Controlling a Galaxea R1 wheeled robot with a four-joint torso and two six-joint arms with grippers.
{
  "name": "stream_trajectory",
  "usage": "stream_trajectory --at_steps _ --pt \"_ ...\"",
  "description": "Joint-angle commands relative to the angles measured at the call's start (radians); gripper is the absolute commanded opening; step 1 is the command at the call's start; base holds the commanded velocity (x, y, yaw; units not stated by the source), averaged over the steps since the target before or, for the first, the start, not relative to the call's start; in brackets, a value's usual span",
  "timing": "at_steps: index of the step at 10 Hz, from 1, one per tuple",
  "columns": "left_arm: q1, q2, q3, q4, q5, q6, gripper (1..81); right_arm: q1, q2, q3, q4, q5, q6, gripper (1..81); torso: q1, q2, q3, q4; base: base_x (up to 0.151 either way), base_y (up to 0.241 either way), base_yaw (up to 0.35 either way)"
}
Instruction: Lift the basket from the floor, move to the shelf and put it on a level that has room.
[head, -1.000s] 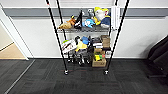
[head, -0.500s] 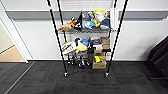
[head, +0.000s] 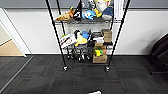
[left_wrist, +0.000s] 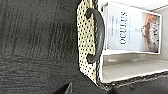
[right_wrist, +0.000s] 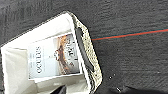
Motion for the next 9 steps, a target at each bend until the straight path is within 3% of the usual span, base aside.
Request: stream_trajectory --at_steps 1,2,5,6,7,9 --pt "-0.101 -0.006 0.001 -0.014 0.062 -0.002 81.1 0.133 -0.015 0.000 0.019 -0.050 -0.003 81.1 0.061 -0.095 0.005 0.000 0.000 0.000 0.000" --pt "-0.108 -0.006 0.003 -0.014 0.062 -0.002 81.1 0.145 -0.012 0.003 0.023 -0.051 -0.001 81.1 0.010 -0.014 -0.013 0.000 0.000 0.000 0.000" --pt "-0.128 0.014 0.003 -0.014 0.060 -0.002 81.1 0.165 0.032 -0.044 0.015 -0.079 -0.001 81.1 0.019 -0.023 -0.024 0.000 0.000 0.000 0.000" --pt "-0.131 0.020 0.003 -0.017 0.060 -0.002 81.1 0.165 0.054 -0.075 0.015 -0.079 -0.003 81.1 0.019 -0.023 -0.057 0.000 0.000 0.000 0.000" --pt "-0.138 0.024 0.001 -0.017 0.060 -0.002 81.1 0.165 0.064 -0.086 0.014 -0.079 -0.003 81.1 0.019 -0.023 -0.118 0.000 0.000 0.000 0.000" --pt "-0.151 0.035 0.001 -0.016 0.060 -0.002 81.1 0.168 0.074 -0.087 0.015 -0.077 -0.003 81.1 0.019 -0.023 -0.102 0.000 0.000 0.000 0.000"
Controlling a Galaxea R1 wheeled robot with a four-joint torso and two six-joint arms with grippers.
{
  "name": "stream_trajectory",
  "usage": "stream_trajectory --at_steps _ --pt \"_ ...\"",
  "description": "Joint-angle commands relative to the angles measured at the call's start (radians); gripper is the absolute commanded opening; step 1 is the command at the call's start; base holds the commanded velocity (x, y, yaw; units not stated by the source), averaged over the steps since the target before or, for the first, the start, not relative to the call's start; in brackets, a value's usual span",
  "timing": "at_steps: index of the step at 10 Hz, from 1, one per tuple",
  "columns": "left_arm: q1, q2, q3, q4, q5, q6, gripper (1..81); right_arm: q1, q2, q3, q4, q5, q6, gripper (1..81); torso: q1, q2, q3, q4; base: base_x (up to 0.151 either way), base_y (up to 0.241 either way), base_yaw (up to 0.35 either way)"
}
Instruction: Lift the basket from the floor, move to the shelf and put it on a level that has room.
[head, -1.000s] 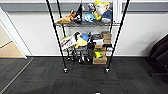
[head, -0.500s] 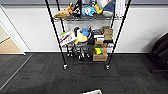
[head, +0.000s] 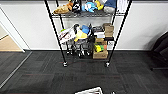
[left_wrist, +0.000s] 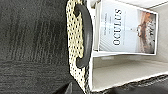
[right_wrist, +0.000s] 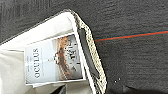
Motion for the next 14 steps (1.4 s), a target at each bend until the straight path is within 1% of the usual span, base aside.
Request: stream_trajectory --at_steps 1,2,4,5,10,12,13,14 --pt "-0.105 0.003 0.002 -0.013 0.063 -0.002 81.1 0.113 -0.004 -0.001 0.015 -0.051 -0.003 81.1 0.000 0.000 0.005 0.000 0.000 0.000 0.000" --pt "-0.115 0.003 0.000 -0.011 0.061 -0.002 81.1 0.116 -0.004 -0.001 0.018 -0.051 -0.003 81.1 0.065 -0.100 -0.019 0.000 0.000 0.000 0.000" --pt "-0.131 0.004 0.000 -0.010 0.063 -0.002 81.1 0.122 0.002 -0.001 0.019 -0.051 -0.003 81.1 0.068 -0.105 -0.032 0.000 0.000 0.000 0.000" --pt "-0.136 0.004 0.000 -0.010 0.063 -0.002 81.1 0.125 0.005 -0.001 0.021 -0.050 -0.003 81.1 0.080 -0.124 -0.036 0.000 0.000 0.000 0.000" --pt "-0.151 -0.003 -0.001 -0.011 0.057 -0.002 81.1 0.148 0.025 -0.004 0.022 -0.025 0.002 81.1 0.183 -0.289 -0.038 0.000 0.000 0.000 0.000" --pt "-0.151 -0.002 -0.018 -0.010 0.058 -0.002 81.1 0.150 0.040 -0.029 0.021 0.001 0.002 81.1 0.228 -0.360 -0.038 0.000 0.000 0.000 0.000" --pt "-0.150 -0.005 -0.020 -0.010 0.061 -0.002 81.1 0.157 0.043 -0.043 0.021 0.002 0.002 81.1 0.185 -0.295 -0.038 0.000 0.000 0.000 0.000" --pt "-0.145 -0.010 -0.020 -0.011 0.061 0.000 81.1 0.159 0.043 -0.043 0.022 0.004 0.002 81.1 0.205 -0.328 -0.038 0.000 0.000 0.000 0.000"
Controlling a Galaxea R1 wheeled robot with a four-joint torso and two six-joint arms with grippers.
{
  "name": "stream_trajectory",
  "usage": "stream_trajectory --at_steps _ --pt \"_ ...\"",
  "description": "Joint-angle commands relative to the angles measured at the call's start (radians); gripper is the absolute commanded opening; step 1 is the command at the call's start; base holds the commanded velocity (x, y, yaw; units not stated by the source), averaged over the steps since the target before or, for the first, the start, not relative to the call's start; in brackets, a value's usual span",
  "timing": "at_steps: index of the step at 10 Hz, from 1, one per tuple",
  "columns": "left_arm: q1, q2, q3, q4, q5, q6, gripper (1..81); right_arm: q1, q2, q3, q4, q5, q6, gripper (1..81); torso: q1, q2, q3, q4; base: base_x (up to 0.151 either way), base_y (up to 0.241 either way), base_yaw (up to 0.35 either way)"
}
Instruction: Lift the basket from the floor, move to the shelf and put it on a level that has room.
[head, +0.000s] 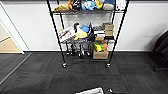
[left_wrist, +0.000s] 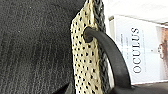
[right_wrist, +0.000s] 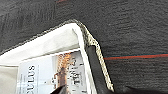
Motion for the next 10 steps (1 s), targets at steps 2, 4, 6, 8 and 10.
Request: stream_trajectory --at_steps 2,4,6,8,10 --pt "-0.094 -0.015 0.001 -0.010 0.053 0.000 81.1 0.130 -0.008 -0.017 0.022 -0.008 0.003 81.1 0.003 -0.005 -0.096 0.000 0.000 0.000 0.000" --pt "-0.092 -0.016 0.001 -0.010 0.050 0.000 81.1 0.137 -0.010 -0.019 0.020 -0.005 0.004 81.1 0.010 -0.013 -0.039 0.000 0.000 0.000 0.000" --pt "-0.095 -0.015 0.001 -0.011 0.036 0.000 81.1 0.135 -0.008 -0.033 0.022 0.019 0.006 81.1 0.011 -0.014 -0.075 0.000 0.000 0.000 0.000" --pt "-0.094 -0.011 0.001 -0.010 -0.025 0.000 81.1 0.124 -0.003 -0.032 0.022 0.074 0.011 81.1 0.011 -0.015 -0.083 0.000 0.000 0.000 0.000" --pt "-0.098 -0.011 0.001 -0.011 -0.083 0.000 81.1 0.123 -0.002 -0.031 0.025 0.114 0.014 81.1 0.011 -0.015 -0.083 0.000 0.000 0.000 0.000"
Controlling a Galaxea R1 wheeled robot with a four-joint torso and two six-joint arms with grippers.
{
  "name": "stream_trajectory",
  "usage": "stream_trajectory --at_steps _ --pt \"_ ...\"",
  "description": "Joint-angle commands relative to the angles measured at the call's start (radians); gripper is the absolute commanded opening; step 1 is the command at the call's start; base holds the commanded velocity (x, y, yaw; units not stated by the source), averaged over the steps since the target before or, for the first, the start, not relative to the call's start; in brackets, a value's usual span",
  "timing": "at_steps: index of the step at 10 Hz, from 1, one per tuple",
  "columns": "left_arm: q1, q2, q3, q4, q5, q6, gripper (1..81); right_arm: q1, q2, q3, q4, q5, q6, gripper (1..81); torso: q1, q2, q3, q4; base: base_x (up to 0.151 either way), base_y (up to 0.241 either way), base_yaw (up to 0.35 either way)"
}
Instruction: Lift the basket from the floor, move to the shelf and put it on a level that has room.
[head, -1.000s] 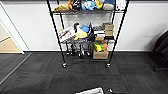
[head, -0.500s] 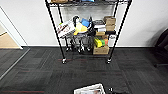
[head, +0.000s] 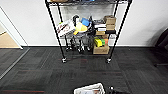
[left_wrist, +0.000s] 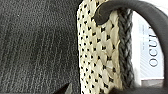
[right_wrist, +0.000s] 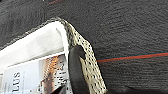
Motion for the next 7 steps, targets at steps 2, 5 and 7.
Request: stream_trajectory --at_steps 2,5,7 --pt "-0.102 0.000 -0.001 -0.012 -0.068 -0.001 81.1 0.100 -0.003 0.013 0.044 0.041 0.006 81.1 0.000 0.000 0.000 0.000 0.000 0.000 0.000" --pt "-0.104 0.013 0.001 -0.011 -0.077 -0.001 81.1 0.085 0.003 0.012 0.044 0.047 0.004 81.1 0.000 0.000 0.000 0.000 0.000 0.000 0.000" --pt "-0.104 0.019 0.005 -0.008 -0.077 -0.001 81.1 0.083 0.003 0.015 0.044 0.048 0.004 81.1 0.000 0.000 0.000 0.000 0.000 0.000 0.000"
